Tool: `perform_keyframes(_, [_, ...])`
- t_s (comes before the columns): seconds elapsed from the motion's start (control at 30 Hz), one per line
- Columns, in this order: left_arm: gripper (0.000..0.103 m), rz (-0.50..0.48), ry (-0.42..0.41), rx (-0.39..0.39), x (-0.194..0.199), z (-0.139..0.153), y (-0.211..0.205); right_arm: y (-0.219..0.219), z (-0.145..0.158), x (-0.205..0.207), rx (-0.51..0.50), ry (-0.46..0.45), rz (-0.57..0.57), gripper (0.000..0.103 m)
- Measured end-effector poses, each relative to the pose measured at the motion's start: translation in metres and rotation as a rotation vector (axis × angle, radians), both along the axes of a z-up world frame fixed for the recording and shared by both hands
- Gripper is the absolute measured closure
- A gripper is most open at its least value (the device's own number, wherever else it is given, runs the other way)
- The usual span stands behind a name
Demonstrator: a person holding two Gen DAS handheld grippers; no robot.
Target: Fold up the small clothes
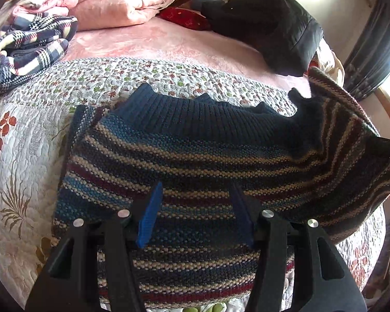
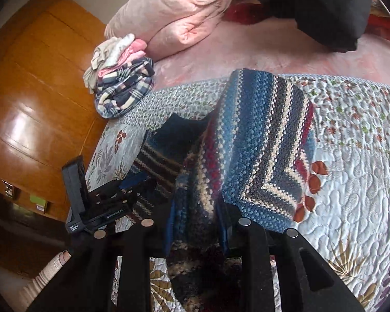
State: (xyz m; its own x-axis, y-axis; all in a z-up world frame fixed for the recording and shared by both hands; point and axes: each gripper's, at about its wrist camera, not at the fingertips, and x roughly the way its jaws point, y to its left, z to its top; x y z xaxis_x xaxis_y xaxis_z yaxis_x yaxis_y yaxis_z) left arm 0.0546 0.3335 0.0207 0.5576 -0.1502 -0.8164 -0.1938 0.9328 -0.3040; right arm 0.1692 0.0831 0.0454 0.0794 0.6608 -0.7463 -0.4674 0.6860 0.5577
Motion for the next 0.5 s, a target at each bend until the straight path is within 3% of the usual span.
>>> perform_keyframes(0.27, [0.051,0.039,0.001,-0.055,-0.007,-0.005,0.020,0.060,-0.046,-0.003,-0.123,0.067,0.084,0.075])
perform_keyframes(0.5, [0.052,0.062,-0.002,-0.126,-0.010,-0.008,0.031,0.071,-0.076,-0.001,-0.110,0.191,0.088,0.069])
